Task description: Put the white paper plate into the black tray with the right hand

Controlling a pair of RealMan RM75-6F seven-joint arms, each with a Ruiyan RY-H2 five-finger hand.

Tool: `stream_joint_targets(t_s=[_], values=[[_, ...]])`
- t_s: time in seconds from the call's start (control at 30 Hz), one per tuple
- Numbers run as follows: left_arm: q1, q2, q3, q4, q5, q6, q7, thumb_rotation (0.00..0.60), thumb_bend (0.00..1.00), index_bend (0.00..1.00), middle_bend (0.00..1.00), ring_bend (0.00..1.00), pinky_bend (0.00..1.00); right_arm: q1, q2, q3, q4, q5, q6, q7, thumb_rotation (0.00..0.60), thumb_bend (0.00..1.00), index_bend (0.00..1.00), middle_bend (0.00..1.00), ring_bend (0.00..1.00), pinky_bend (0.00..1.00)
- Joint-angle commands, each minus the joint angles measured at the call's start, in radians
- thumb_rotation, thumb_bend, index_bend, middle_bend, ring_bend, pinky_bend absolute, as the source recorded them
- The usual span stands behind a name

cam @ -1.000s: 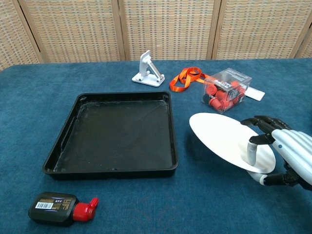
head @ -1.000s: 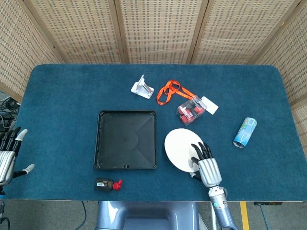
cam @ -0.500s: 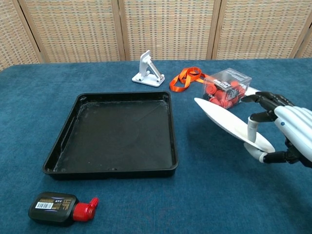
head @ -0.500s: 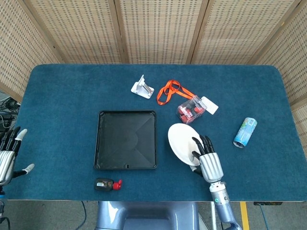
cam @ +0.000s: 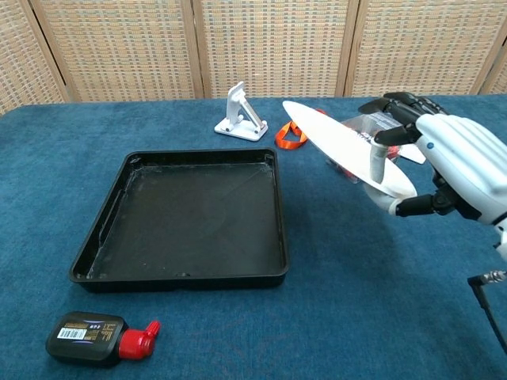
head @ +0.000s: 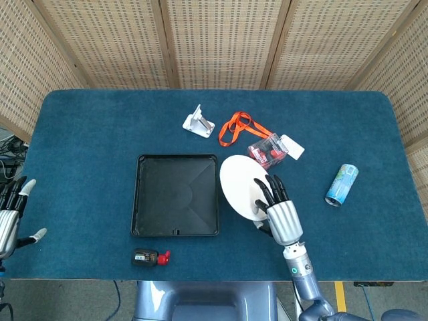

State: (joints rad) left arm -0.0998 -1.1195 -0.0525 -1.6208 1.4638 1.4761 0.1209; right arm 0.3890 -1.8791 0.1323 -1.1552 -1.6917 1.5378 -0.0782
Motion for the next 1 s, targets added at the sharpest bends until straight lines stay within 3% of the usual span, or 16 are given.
stream_joint_targets(t_s=[0.03, 0.47, 1.0], values=[[-0.001, 0.001, 0.0, 0.0, 0.0, -0.001, -0.003, 0.6, 0.05, 0.0, 0.0, 0.0, 0.0, 0.021, -0.005, 0.008, -0.016, -0.005, -0.016, -0.018, 0.6, 0.61, 0.68, 0.23, 0.0, 0.08], [-0.001, 0.013, -0.001, -0.001, -0.004, -0.01, -0.04, 0.6, 0.05, 0.0, 0.0, 0.0, 0.0, 0.131, -0.071, 0.066, -0.009, 0.026, -0.104, -0.043, 0.6, 0.6, 0.68, 0.23, 0.0, 0.09], [-0.004, 0.03, -0.008, 0.008, -0.026, -0.03, -0.105, 0.6, 0.05, 0.0, 0.0, 0.0, 0.0, 0.273, -0.187, 0.139, 0.078, 0.076, -0.198, -0.057, 0.6, 0.6, 0.68, 0.23, 0.0, 0.11]])
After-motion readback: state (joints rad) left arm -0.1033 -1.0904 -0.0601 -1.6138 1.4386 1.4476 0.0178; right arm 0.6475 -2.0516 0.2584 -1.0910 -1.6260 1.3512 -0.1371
